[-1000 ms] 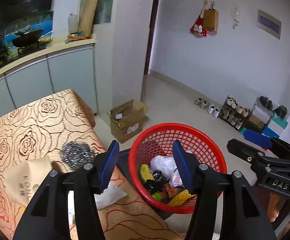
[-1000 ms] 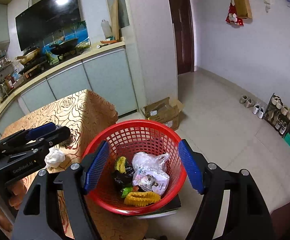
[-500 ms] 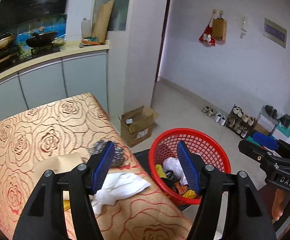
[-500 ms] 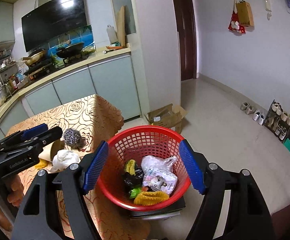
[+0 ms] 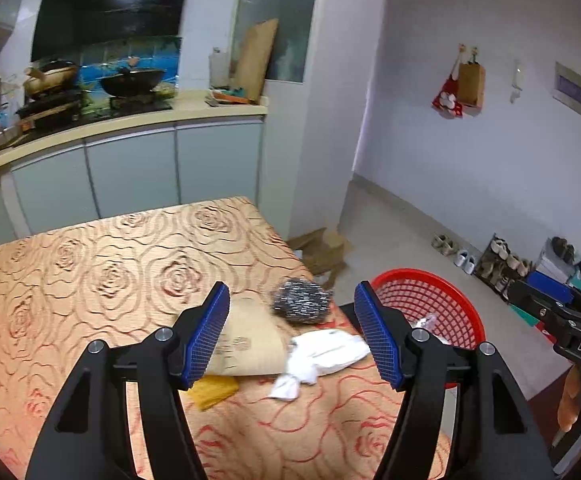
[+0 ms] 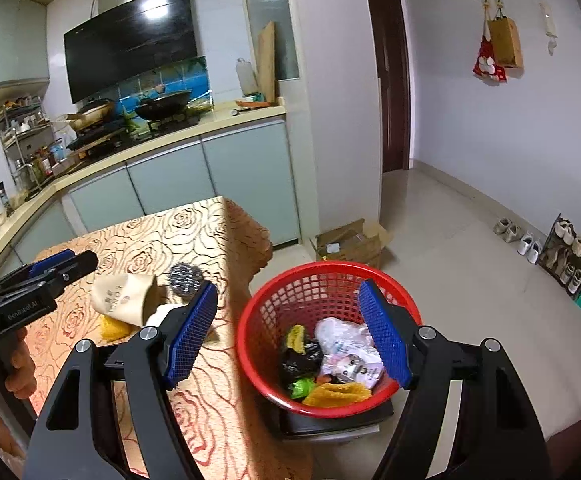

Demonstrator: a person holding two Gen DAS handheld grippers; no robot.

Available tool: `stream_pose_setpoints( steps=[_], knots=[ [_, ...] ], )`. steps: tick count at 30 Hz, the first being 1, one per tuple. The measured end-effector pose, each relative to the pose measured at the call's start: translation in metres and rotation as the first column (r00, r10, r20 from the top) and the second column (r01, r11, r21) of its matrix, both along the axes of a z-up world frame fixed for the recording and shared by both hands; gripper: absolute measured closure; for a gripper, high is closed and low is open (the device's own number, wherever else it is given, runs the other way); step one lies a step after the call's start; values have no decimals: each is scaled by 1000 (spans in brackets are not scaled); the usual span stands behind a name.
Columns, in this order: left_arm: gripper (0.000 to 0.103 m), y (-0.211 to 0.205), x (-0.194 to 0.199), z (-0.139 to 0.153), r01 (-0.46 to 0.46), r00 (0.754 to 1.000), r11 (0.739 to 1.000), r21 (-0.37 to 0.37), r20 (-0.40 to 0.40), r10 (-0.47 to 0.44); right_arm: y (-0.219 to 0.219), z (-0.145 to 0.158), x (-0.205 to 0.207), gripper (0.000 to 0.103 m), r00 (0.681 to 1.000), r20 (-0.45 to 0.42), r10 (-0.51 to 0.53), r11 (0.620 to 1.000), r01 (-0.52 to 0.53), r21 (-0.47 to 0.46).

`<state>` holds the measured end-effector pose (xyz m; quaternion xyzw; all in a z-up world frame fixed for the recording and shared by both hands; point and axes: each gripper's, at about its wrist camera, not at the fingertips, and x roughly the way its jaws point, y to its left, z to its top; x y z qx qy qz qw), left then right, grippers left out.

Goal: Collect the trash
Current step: 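Move both tools back over the table toward the beige paper cup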

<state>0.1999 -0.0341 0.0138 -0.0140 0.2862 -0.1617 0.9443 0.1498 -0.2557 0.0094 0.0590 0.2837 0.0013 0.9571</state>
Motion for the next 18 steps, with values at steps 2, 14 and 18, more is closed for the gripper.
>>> stream_pose_setpoints(
  steps=[2,14,18],
  knots=[
    [40,10,-3,4,-22,1000,1000,9,13,22,4,1,-2,32,1000,4,9,1000,-9,-2],
    [40,81,-19,22,-164,985,986,9,54,163,23,8,-6,32,999,11,52,999,-52,1],
    [40,98,-25,23,-198,979,980,4,55,197,29,7,-7,32,998,10,65,998,-65,5]
  ],
)
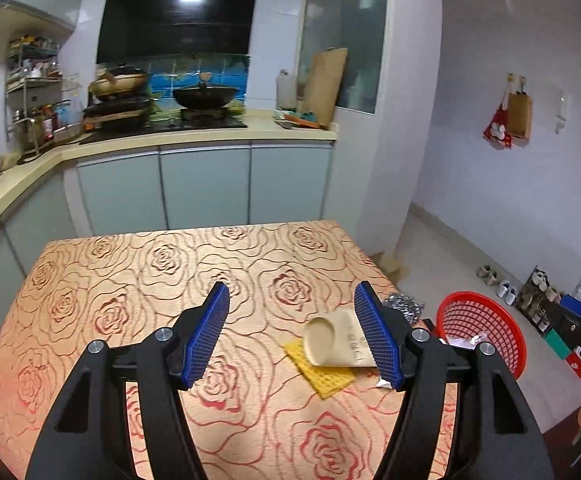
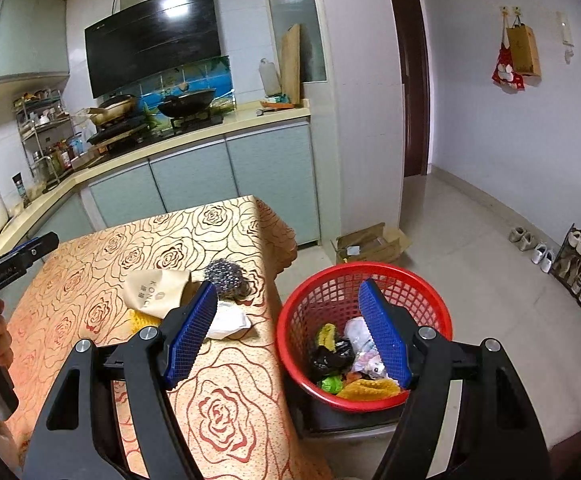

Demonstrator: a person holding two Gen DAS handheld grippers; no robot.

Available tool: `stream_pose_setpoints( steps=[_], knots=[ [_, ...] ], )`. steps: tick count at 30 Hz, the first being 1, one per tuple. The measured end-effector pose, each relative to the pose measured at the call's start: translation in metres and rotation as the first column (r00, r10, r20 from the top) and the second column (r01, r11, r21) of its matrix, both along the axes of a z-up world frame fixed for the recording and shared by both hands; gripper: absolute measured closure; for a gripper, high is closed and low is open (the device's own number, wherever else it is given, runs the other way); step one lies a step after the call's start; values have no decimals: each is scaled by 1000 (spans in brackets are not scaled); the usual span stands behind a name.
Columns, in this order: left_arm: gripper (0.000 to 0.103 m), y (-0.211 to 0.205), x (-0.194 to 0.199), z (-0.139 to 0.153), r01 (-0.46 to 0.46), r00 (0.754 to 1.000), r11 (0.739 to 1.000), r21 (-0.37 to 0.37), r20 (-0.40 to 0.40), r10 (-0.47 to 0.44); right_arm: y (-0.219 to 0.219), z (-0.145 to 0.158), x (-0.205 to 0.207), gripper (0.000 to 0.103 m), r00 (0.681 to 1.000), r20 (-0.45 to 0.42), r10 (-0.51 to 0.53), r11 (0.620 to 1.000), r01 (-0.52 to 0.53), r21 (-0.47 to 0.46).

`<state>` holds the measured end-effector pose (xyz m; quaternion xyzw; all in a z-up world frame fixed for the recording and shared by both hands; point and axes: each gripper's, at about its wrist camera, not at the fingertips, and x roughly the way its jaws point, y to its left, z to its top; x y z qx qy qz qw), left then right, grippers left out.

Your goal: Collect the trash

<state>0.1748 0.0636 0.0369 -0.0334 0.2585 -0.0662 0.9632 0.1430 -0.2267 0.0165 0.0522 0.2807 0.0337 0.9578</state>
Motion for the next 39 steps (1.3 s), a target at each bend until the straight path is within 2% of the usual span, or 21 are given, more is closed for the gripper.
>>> stream_pose_setpoints(
  steps=[2,5,15,23,30,39],
  knots=[
    [40,3,-2,0,-7,1000,1000,2,-1,7,3,0,0,31,1000,-1,5,1000,-5,0],
    [38,6,-4,-3,-6,1000,1000,5,-8,6,6,0,-1,23,1000,10,5,1000,-5,3],
    [36,-1,3,-16,17,999,1000,-2,-34,-17,11,2,1,23,1000,12,13,1000,-13,-1],
    [22,-17,18,-30,61,996,998,12,-61,-60,10,0,5,23,1000,3,12,1000,-12,2],
    [22,-36,43,-49,125,985,992,15,-118,-122,4,-4,10,23,1000,-10,-1,1000,1,0],
    [21,-44,78,-69,134,976,991,12,-175,-130,-1,-11,19,23,999,-26,-19,1000,19,3]
  ],
)
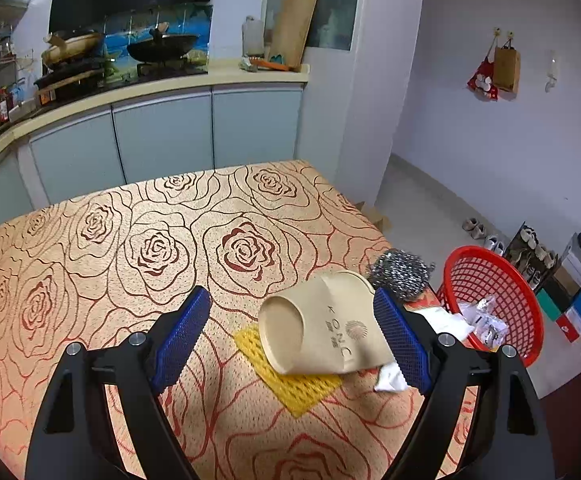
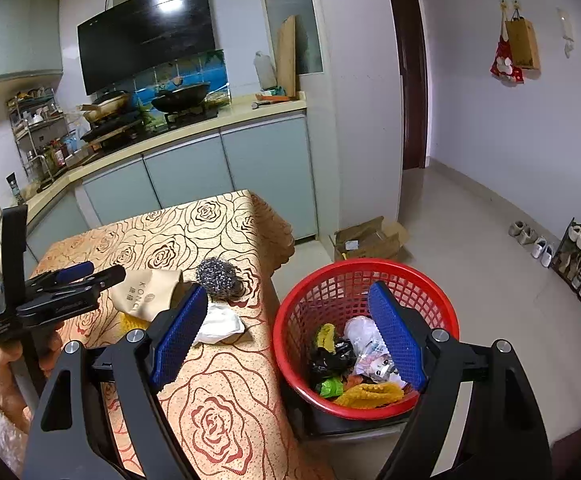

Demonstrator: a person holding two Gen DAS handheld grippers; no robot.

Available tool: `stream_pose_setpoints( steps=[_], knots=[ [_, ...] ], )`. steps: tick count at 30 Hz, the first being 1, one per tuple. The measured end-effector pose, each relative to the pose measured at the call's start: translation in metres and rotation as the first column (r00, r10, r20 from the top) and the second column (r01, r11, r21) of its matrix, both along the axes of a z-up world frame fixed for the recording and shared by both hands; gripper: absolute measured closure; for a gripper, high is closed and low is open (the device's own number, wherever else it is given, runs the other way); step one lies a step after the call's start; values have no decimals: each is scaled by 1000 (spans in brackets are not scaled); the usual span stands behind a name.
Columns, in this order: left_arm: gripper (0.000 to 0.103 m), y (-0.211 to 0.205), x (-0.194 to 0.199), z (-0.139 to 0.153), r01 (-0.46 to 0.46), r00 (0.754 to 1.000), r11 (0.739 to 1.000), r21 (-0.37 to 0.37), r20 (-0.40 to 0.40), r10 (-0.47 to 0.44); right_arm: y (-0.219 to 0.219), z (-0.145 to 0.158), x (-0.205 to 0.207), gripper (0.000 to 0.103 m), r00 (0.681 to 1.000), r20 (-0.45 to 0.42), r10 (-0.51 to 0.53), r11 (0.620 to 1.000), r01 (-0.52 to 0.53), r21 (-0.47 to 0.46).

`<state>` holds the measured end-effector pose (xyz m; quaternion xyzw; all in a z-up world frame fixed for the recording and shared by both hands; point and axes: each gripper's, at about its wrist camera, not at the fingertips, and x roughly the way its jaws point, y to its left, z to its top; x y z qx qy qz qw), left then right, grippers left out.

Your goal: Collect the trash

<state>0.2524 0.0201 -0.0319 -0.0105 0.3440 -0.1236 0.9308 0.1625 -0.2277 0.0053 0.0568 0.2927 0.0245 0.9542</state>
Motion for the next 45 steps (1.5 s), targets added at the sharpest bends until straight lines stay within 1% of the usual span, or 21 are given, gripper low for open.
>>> stream_pose_setpoints(
  steps=[2,6,14,20,22,24,26,30,36,38,40,41,43,45],
  knots=[
    [19,0,7,-5,9,1000,1000,-10,-18,-9,0,-2,2,23,1000,-5,-1,1000,1,-1],
    [19,-5,19,-17,16,999,1000,4,-44,-16,1,-6,8,23,1000,-14,0,1000,0,-3],
    [19,-8,31,-29,30,997,1000,-4,-73,-31,5,-12,18,23,999,-33,4,1000,-4,-4],
    [20,-9,33,-36,31,997,999,19,-71,-30,8,-15,21,23,999,-41,7,1000,-8,-5],
    [30,-8,33,-37,35,997,999,19,-68,-33,8,-17,21,23,999,-47,6,1000,-6,-2],
    [43,-7,32,-36,43,997,999,2,-63,-43,8,-19,22,23,999,-51,8,1000,-8,-2],
    [49,-7,30,-35,50,997,999,6,-53,-49,9,-20,22,23,998,-55,10,1000,-10,-2],
    [57,-8,25,-33,52,998,998,25,-36,-51,15,-21,23,23,998,-59,22,1000,-22,-2],
    [61,-2,18,-28,50,999,999,23,-22,-49,24,-21,22,23,997,-58,43,999,-43,-5],
    [63,2,14,-25,29,1000,999,21,-12,-29,25,-20,21,23,997,-56,46,999,-46,-4],
    [69,8,11,-20,15,1000,1000,7,-5,-15,25,-19,20,23,997,-55,49,999,-49,-5],
    [102,12,9,-16,10,1000,1000,-2,0,-10,25,-19,19,23,997,-54,49,999,-50,-5],
    [103,20,8,-9,-1,1000,1000,-24,-6,1,26,-18,19,23,997,-54,51,999,-51,-6],
    [103,27,3,-3,-5,1000,1000,-28,9,5,27,-19,20,23,997,-57,55,998,-55,-4]
  ],
)
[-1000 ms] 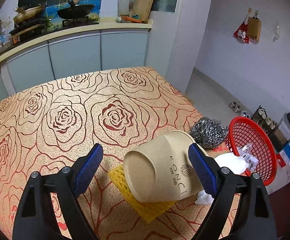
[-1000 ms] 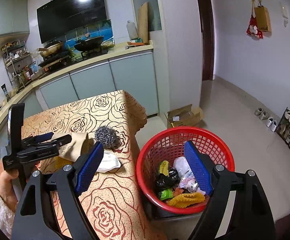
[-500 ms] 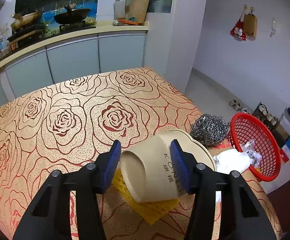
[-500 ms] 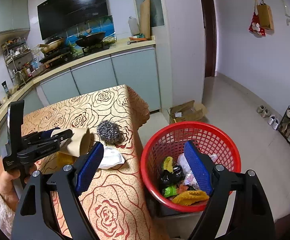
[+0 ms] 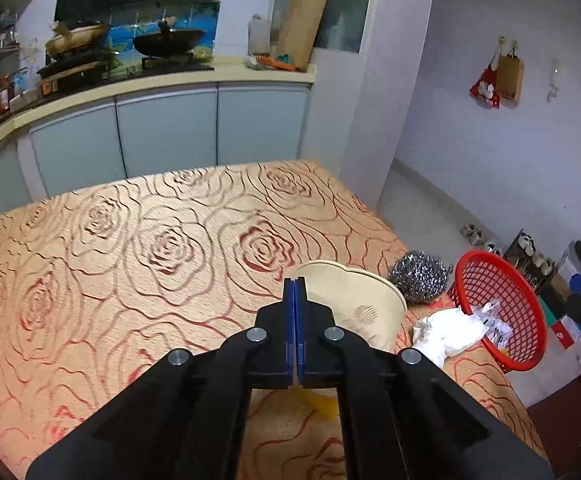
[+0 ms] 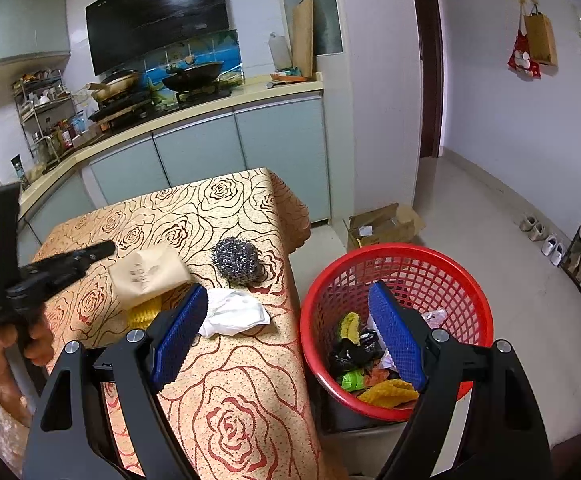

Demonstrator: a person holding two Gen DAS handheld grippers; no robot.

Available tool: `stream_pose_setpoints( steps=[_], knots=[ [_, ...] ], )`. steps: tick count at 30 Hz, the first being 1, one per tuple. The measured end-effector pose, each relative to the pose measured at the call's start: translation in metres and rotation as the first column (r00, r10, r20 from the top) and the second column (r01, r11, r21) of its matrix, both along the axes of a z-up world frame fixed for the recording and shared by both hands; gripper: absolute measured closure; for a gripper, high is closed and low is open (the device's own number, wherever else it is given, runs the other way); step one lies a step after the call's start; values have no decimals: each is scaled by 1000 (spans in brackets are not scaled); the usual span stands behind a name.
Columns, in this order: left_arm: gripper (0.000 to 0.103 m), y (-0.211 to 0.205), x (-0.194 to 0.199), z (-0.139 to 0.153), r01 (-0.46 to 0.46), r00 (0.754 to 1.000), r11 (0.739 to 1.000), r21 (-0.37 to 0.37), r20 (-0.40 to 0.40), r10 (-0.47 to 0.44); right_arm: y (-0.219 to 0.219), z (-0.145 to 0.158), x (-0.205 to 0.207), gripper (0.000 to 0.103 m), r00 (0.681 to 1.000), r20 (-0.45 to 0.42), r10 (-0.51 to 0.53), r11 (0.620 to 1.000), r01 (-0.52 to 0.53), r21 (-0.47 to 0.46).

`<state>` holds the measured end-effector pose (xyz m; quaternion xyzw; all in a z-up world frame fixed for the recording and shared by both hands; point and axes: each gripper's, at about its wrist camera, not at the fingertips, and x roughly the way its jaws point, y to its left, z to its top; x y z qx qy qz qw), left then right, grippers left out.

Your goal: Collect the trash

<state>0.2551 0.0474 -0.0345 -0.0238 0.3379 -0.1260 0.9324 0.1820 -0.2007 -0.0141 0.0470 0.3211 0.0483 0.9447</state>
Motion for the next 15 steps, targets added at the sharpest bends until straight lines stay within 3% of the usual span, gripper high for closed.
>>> stream_pose_setpoints(
  steps=[7,8,10,11,12,15],
  knots=[
    [102,10,-13,9,6,1000,1000,5,7,-6,10,1,0,23,1000,2,25,1000,-25,4],
    [98,10,-14,10,9,1000,1000,7,7,-9,11,2,1,23,1000,4,27,1000,-27,4],
    [73,7,-16,13,18,1000,1000,5,14,-18,12,4,0,23,1000,9,30,1000,-30,5],
    [49,6,-17,14,19,1000,1000,3,23,-19,11,5,0,23,999,11,30,1000,-30,6],
    [40,4,-20,17,20,999,1000,3,42,-20,11,6,-1,23,1000,12,29,1000,-29,7],
    [32,-6,-24,20,51,996,999,11,67,-51,8,6,-1,23,1000,14,23,1000,-23,7]
  ],
)
